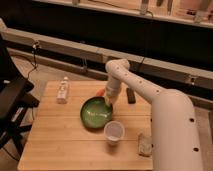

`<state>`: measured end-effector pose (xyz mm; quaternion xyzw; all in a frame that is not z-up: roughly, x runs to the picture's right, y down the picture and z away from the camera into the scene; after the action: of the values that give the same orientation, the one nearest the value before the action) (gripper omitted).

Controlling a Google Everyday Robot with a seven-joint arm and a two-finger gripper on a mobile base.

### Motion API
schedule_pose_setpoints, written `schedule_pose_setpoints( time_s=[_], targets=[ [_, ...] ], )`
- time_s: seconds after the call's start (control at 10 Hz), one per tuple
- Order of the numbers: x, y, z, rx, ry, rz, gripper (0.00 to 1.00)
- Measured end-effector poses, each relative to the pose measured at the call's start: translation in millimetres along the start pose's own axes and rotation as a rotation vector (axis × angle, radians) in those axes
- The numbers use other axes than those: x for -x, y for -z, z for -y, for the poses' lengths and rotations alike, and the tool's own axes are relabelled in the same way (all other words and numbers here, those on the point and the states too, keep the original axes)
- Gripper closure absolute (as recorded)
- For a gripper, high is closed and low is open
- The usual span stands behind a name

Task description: Drag the ceramic bowl in a circle

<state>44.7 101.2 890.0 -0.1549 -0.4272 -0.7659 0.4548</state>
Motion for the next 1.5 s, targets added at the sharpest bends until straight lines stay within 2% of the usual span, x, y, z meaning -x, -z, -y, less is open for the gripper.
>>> schedule_pose_setpoints(
  time_s=[0.2,0.6,0.8,1.0,1.3,1.5],
  targets=[
    [-10.8,4.4,15.6,0.027,0.034,-0.018,1.00],
    [-43.0,13.7,69.7,0.077,0.148,-0.042,1.00],
    [-57.6,5.3,99.9,0.093,0.231,-0.027,1.00],
    [-60.9,-14.2,125.1,0.094,0.294,0.007,1.00],
    [-45.0,-35.8,124.1,0.084,0.288,0.041,1.00],
    [-24.7,-42.0,101.8,0.077,0.251,0.056,1.00]
  ],
)
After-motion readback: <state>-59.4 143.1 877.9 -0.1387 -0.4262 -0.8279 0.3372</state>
